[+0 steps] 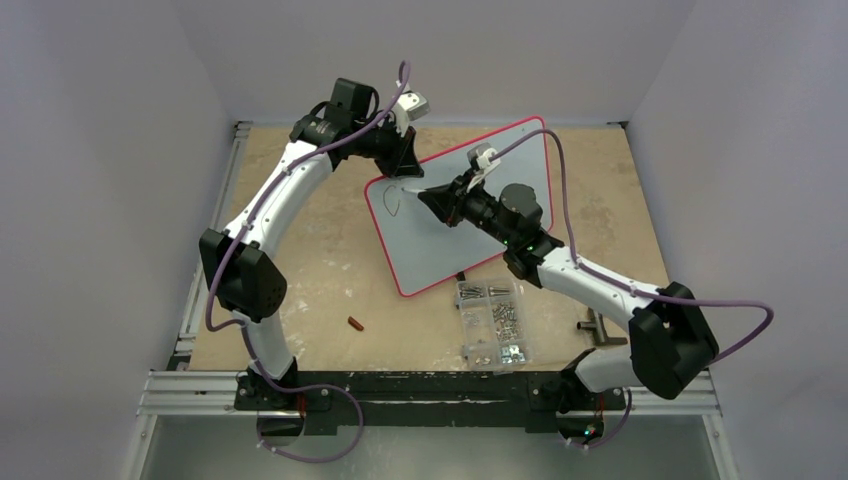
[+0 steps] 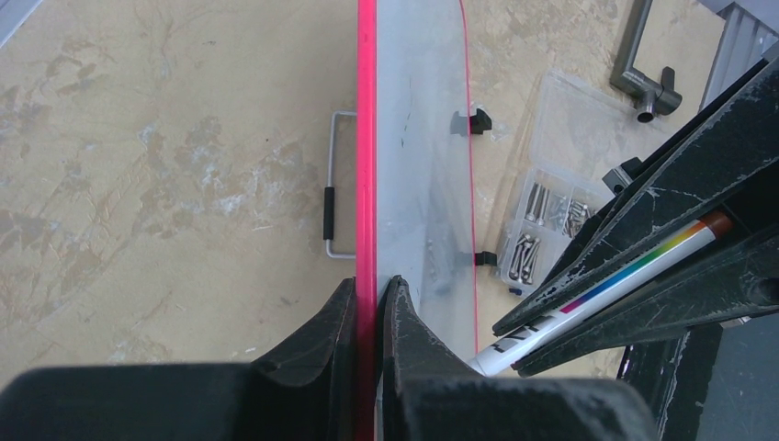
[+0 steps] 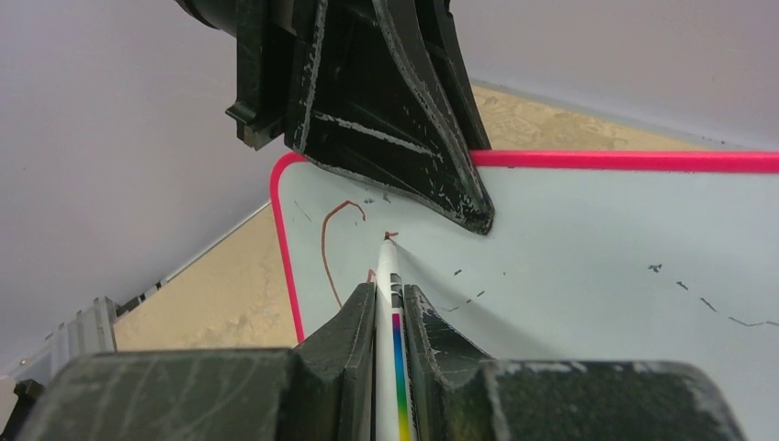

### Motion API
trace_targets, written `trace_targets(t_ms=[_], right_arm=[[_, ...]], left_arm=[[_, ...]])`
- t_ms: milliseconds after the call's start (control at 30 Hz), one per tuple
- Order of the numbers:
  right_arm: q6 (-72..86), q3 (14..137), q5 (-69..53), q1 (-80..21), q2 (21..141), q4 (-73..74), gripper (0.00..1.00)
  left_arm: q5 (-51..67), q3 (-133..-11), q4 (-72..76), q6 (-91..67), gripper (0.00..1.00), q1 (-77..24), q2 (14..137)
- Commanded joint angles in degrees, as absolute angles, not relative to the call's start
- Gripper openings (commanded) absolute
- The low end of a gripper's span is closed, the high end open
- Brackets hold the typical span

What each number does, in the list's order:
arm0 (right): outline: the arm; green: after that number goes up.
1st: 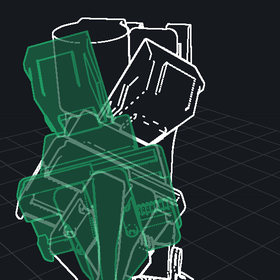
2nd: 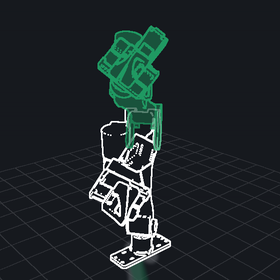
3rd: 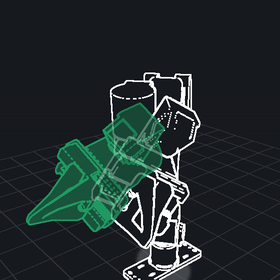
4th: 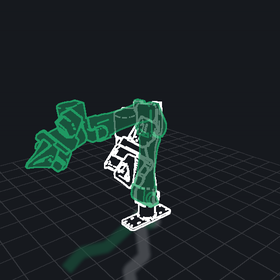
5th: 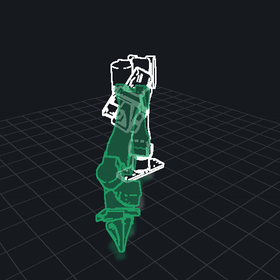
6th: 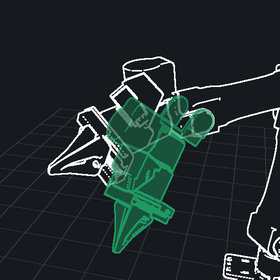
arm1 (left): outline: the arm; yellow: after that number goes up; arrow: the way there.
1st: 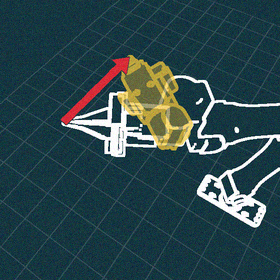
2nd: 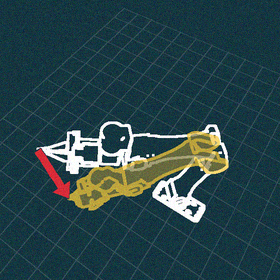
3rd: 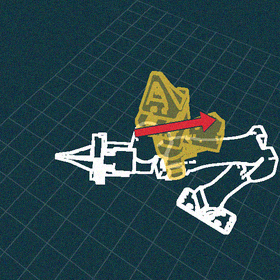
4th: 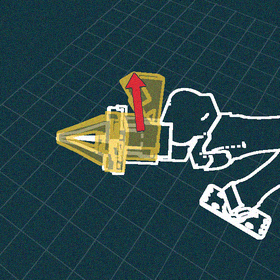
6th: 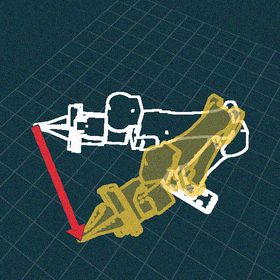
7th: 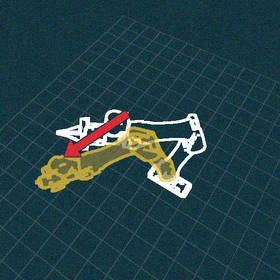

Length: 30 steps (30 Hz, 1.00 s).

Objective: Write a sentence on the whiteboard

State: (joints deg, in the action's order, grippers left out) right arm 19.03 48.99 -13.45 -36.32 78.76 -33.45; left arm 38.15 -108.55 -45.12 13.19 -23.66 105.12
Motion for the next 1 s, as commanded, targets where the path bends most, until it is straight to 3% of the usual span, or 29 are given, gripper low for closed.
trace_targets(t_ms=[0, 533, 967], right_arm=[[18.11, 46.59, -13.01, -36.17, 78.47, -33.62, 0.00], [16.63, 44.68, -6.85, -36.21, 74.56, -29.53, 0.00], [15.53, 50.67, -5.97, -36.21, 77.10, -28.15, 0.00]], left_arm=[[32.07, -109.86, -49.27, 20.22, 0.00, -24.26, 106.52], [31.84, -110.02, -49.72, 20.26, 0.00, -24.26, 106.48], [32.27, -110.19, -49.92, 20.13, 0.00, -24.26, 106.61]])
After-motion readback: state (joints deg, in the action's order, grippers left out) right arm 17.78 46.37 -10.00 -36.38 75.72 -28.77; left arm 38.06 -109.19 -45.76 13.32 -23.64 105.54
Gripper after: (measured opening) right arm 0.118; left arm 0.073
